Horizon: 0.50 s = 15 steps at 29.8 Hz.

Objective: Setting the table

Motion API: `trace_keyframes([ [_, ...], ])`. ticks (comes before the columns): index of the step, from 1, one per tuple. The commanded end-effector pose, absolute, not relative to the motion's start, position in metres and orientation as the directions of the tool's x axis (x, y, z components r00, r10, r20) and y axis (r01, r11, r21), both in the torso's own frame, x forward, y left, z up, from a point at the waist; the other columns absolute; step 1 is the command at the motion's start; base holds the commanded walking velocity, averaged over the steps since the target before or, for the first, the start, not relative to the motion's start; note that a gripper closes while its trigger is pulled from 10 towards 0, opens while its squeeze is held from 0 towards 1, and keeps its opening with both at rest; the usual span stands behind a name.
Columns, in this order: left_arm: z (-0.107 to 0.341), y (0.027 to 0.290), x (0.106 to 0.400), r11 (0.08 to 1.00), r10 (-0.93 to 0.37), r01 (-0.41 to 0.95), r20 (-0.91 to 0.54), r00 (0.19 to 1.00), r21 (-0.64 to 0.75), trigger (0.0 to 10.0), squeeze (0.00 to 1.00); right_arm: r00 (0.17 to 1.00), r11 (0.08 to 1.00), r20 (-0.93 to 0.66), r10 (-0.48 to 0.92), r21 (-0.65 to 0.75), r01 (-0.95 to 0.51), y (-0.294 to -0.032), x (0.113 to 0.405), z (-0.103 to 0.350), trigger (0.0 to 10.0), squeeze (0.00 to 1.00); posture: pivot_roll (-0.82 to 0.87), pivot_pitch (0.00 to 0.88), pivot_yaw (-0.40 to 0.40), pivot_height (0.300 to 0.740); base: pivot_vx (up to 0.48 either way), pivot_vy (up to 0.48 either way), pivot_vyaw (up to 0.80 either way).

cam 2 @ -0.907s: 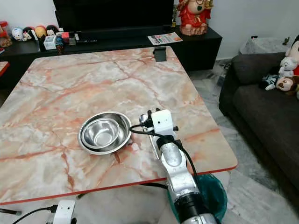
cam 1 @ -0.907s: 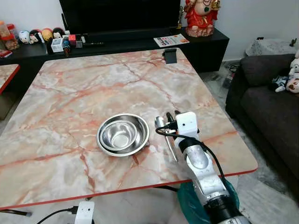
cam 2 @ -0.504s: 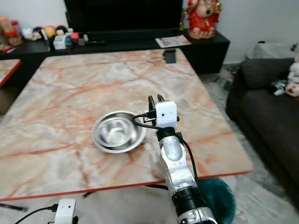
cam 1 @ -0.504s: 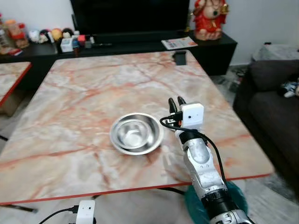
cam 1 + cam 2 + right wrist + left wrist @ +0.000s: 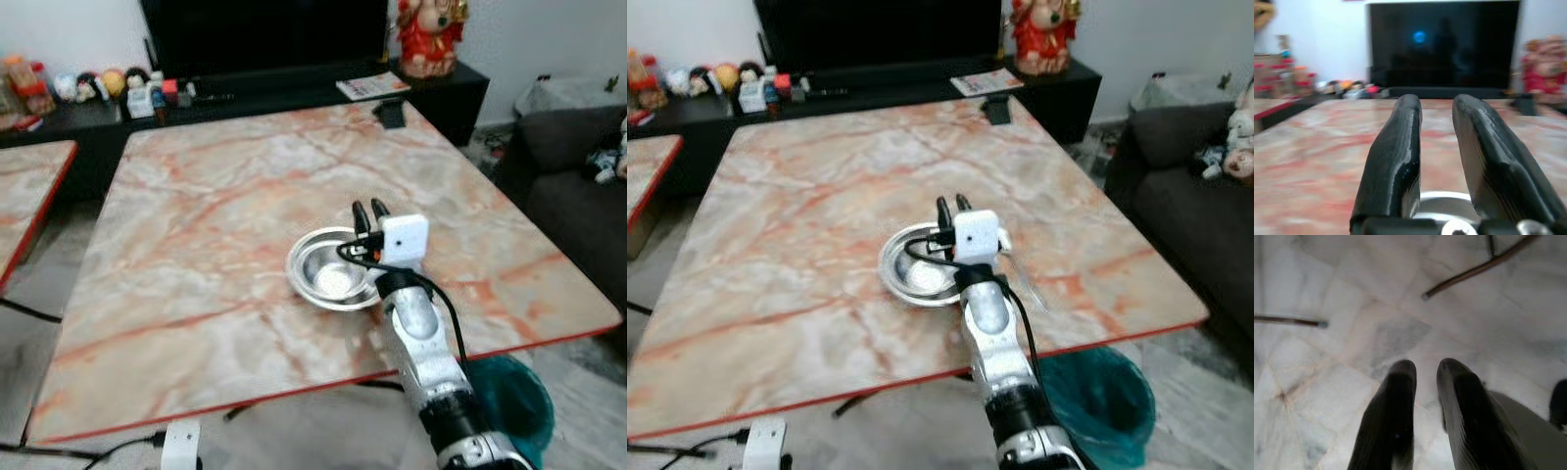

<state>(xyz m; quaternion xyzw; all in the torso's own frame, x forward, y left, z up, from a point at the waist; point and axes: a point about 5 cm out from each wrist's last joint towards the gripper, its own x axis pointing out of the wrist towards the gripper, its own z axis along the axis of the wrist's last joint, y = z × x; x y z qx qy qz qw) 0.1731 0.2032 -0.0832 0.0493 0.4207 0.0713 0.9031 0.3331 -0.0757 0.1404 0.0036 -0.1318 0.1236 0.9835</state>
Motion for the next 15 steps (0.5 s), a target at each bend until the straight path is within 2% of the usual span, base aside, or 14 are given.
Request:
trace_keyframes([
  [1, -0.085, 0.209, 0.167, 0.982, 0.188, -0.094, -0.765, 0.616, 0.165, 10.0, 0.0, 0.918, 0.959, 0.281, 0.281, -0.038, -0.282, -0.067, 0.333, 0.145, 10.0, 0.0, 0.03, 0.0, 0.034, 0.74, 0.0, 0.48, 0.0],
  [15, -0.084, 0.21, 0.168, 0.981, 0.19, -0.096, -0.761, 0.621, 0.167, 10.0, 0.0, 0.949, 0.963, 0.165, 0.267, -0.074, -0.258, -0.091, 0.317, 0.104, 10.0, 0.0, 0.03, 0.0, 0.031, 0.74, 0.0, 0.48, 0.0],
])
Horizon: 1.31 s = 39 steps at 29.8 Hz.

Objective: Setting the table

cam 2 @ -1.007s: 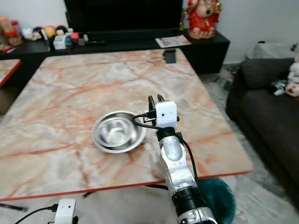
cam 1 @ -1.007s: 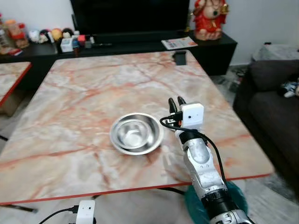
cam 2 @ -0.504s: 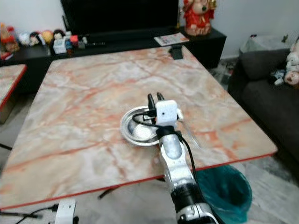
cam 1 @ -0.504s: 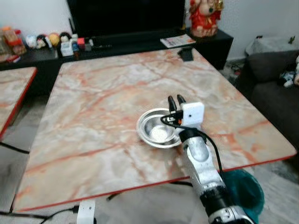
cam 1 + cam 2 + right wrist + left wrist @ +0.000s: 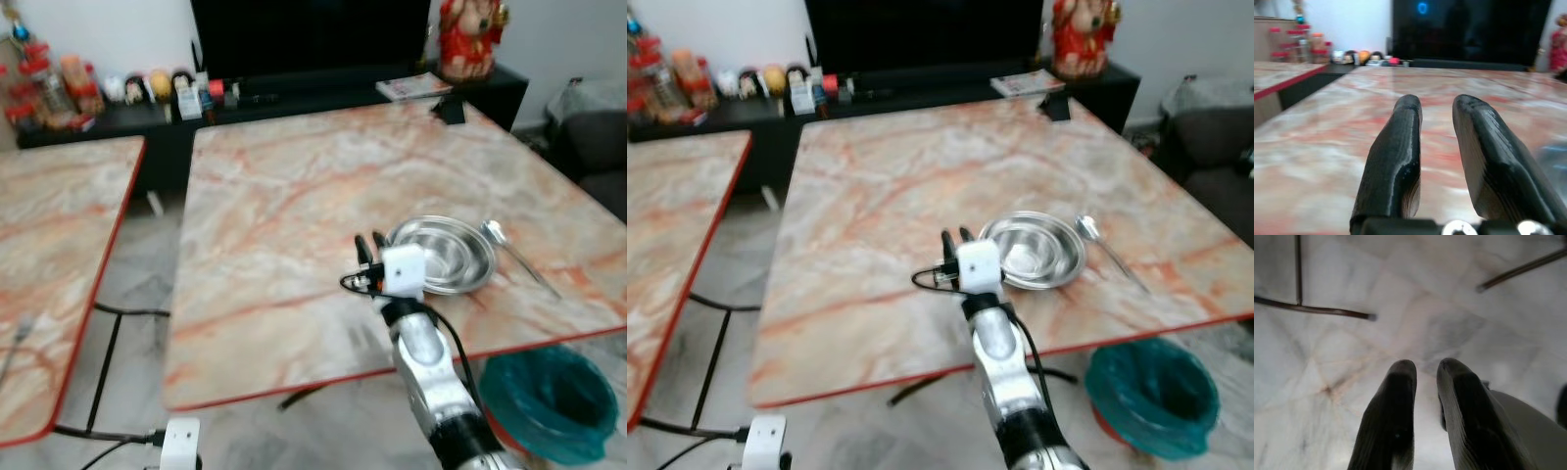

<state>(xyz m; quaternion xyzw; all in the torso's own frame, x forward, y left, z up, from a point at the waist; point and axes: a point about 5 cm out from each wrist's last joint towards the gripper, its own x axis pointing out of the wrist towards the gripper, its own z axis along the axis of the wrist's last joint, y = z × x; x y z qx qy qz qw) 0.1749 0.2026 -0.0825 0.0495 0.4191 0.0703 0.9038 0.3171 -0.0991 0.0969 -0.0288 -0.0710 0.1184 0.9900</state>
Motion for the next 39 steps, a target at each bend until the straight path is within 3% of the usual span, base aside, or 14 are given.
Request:
trace_keyframes([
  [1, -0.0846, 0.2098, 0.1679, 0.981, 0.19, -0.096, -0.761, 0.62, 0.166, 10.0, 0.0, 0.95, 0.965, 0.167, 0.262, -0.074, -0.253, -0.0926, 0.3168, 0.1041, 10.0, 0.0, 0.02, 0.003, 0.033, 0.74, 0.0, 0.48, 0.0],
  [32, -0.0843, 0.2114, 0.1676, 0.979, 0.205, -0.122, -0.758, 0.619, 0.165, 10.0, 0.0, 0.933, 0.954, 0.2, 0.298, -0.098, -0.284, -0.091, 0.311, 0.1068, 10.0, 0.0, 0.04, 0.015, 0.026, 0.74, 0.0, 0.48, 0.05],
  [39, -0.084, 0.2117, 0.1678, 0.979, 0.206, -0.121, -0.755, 0.622, 0.167, 10.0, 0.0, 0.941, 0.958, 0.184, 0.286, -0.093, -0.273, -0.0945, 0.3099, 0.1019, 10.0, 0.0, 0.03, 0.017, 0.029, 0.74, 0.0, 0.243, 0.0],
])
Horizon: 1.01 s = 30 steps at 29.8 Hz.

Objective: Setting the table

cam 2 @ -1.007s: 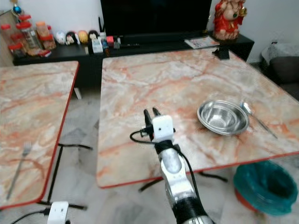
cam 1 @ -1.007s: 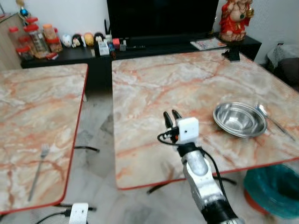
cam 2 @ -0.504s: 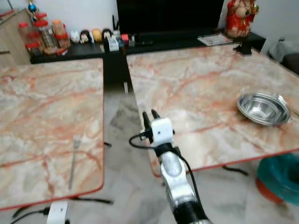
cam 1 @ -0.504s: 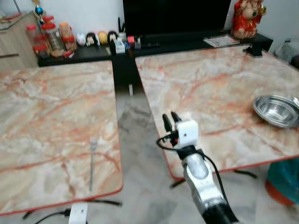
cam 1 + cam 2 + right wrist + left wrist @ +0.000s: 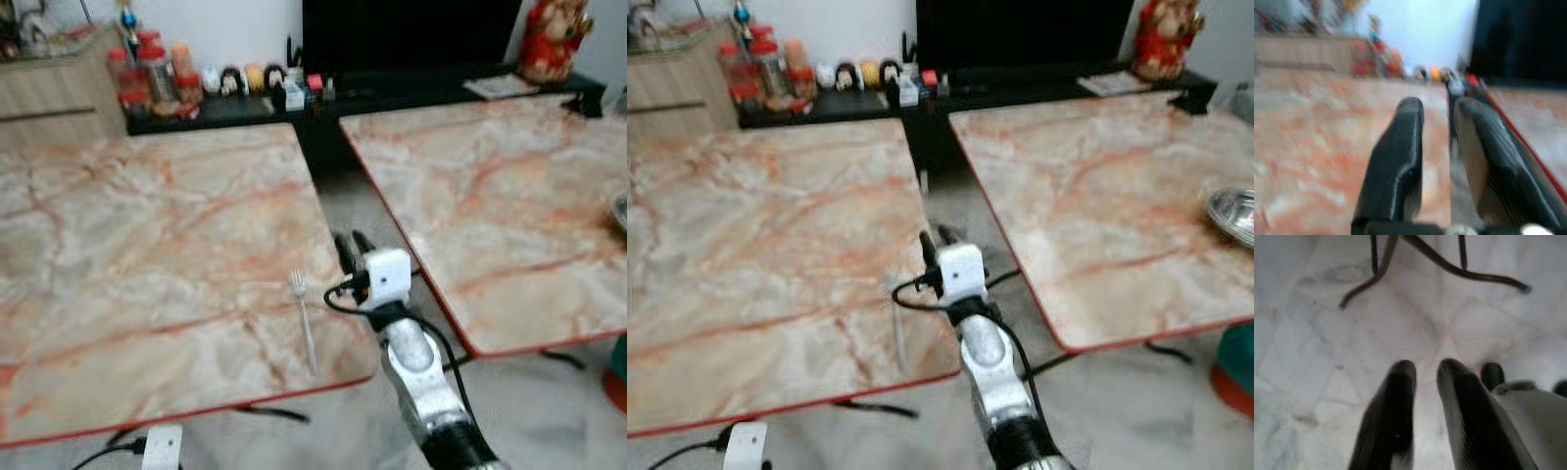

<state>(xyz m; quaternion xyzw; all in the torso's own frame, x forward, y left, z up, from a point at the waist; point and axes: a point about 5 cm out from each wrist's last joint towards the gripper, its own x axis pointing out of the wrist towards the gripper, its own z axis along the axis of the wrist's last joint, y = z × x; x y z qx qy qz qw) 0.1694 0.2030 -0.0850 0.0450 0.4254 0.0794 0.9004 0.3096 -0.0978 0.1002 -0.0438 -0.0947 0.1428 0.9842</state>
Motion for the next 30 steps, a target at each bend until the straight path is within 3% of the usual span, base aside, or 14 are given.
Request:
trace_keyframes([
  [1, -0.084, 0.212, 0.168, 0.979, 0.206, -0.121, -0.755, 0.622, 0.167, 10.0, 0.0, 0.941, 0.958, 0.184, 0.286, -0.093, -0.273, -0.095, 0.31, 0.102, 10.0, 0.0, 0.03, 0.017, 0.029, 0.74, 0.0, 0.0, 0.0],
  [13, -0.085, 0.211, 0.167, 0.979, 0.202, -0.108, -0.757, 0.622, 0.172, 10.0, 0.0, 0.974, 0.976, 0.094, 0.208, -0.092, -0.199, -0.118, 0.306, 0.079, 10.0, 0.0, 0.04, 0.022, 0.032, 0.74, 0.0, 0.0, 0.0],
  [23, -0.086, 0.211, 0.164, 0.979, 0.2, -0.105, -0.759, 0.619, 0.172, 10.0, 0.0, 0.99, 0.981, 0.021, 0.143, -0.137, -0.139, -0.146, 0.285, 0.052, 10.0, 0.0, 0.03, 0.035, 0.031, 0.74, 0.0, 0.0, 0.0],
  [30, -0.086, 0.21, 0.164, 0.98, 0.196, -0.098, -0.761, 0.619, 0.173, 10.0, 0.0, 0.992, 0.982, 0.011, 0.125, -0.144, -0.122, -0.15, 0.284, 0.049, 10.0, 0.0, 0.02, 0.034, 0.035, 0.74, 0.0, 0.0, 0.0],
])
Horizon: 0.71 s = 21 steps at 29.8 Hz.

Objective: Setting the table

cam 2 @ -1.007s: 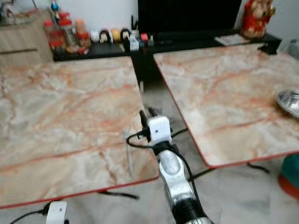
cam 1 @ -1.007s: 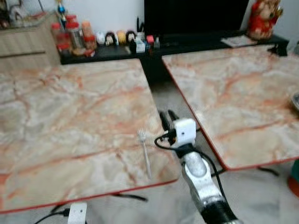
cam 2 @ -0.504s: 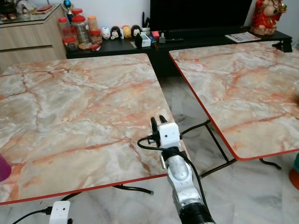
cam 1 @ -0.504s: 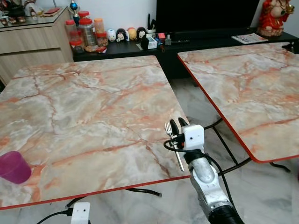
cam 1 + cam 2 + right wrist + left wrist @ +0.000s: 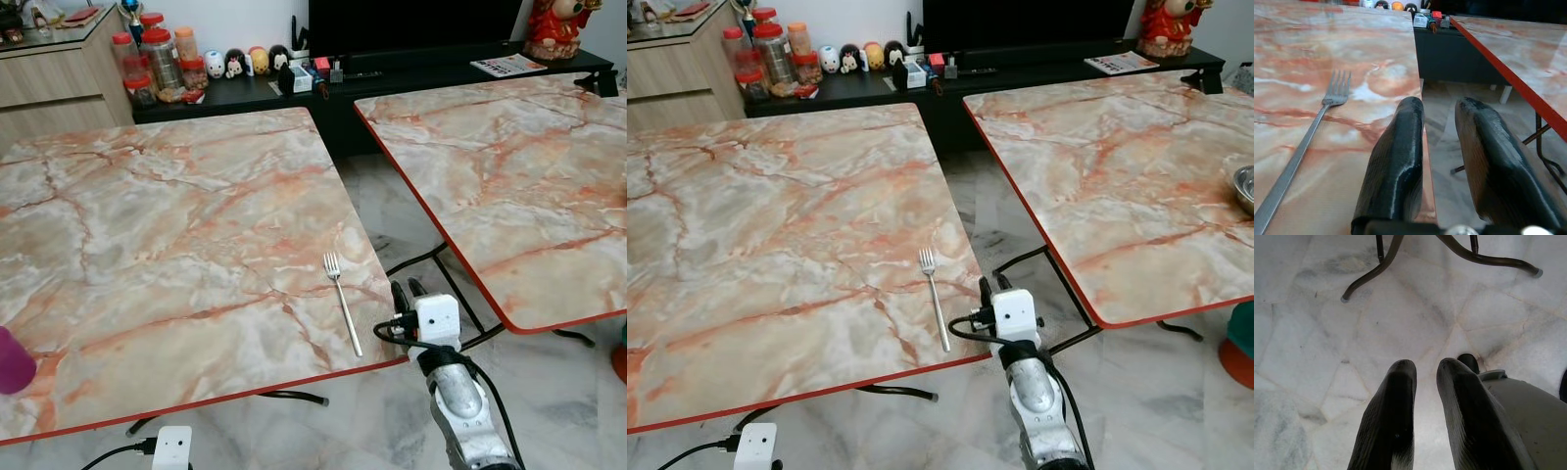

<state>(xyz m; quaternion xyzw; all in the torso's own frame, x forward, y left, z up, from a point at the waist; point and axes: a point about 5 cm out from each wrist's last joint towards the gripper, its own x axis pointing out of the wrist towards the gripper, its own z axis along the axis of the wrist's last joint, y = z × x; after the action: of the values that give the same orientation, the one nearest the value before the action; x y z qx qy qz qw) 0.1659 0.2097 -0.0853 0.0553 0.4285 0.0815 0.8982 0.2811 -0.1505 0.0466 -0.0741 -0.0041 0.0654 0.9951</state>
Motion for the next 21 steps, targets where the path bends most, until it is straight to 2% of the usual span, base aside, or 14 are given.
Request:
trace_keyframes([
  [1, -0.086, 0.21, 0.164, 0.98, 0.195, -0.097, -0.761, 0.619, 0.173, 10.0, 0.0, 0.992, 0.982, 0.013, 0.125, -0.144, -0.122, -0.149, 0.285, 0.05, 10.0, 0.0, 0.02, 0.032, 0.035, 0.74, 0.0, 0.0, 0.0],
  [12, -0.086, 0.21, 0.165, 0.978, 0.206, -0.119, -0.76, 0.616, 0.168, 10.0, 0.0, 0.987, 0.98, 0.036, 0.158, -0.129, -0.152, -0.135, 0.296, 0.058, 10.0, 0.0, 0.03, 0.032, 0.029, 0.74, 0.0, 0.0, 0.0],
  [17, -0.086, 0.21, 0.165, 0.978, 0.205, -0.112, -0.761, 0.615, 0.173, 10.0, 0.0, 0.985, 0.981, 0.053, 0.162, -0.116, -0.155, -0.13, 0.301, 0.064, 10.0, 0.0, 0.03, 0.029, 0.029, 0.74, 0.0, 0.48, 0.0],
  [21, -0.085, 0.21, 0.166, 0.978, 0.205, -0.103, -0.756, 0.622, 0.181, 10.0, 0.0, 0.987, 0.985, 0.052, 0.151, -0.097, -0.146, -0.13, 0.304, 0.065, 10.0, 0.0, 0.03, 0.027, 0.029, 0.74, 0.0, 0.0, 0.0],
])
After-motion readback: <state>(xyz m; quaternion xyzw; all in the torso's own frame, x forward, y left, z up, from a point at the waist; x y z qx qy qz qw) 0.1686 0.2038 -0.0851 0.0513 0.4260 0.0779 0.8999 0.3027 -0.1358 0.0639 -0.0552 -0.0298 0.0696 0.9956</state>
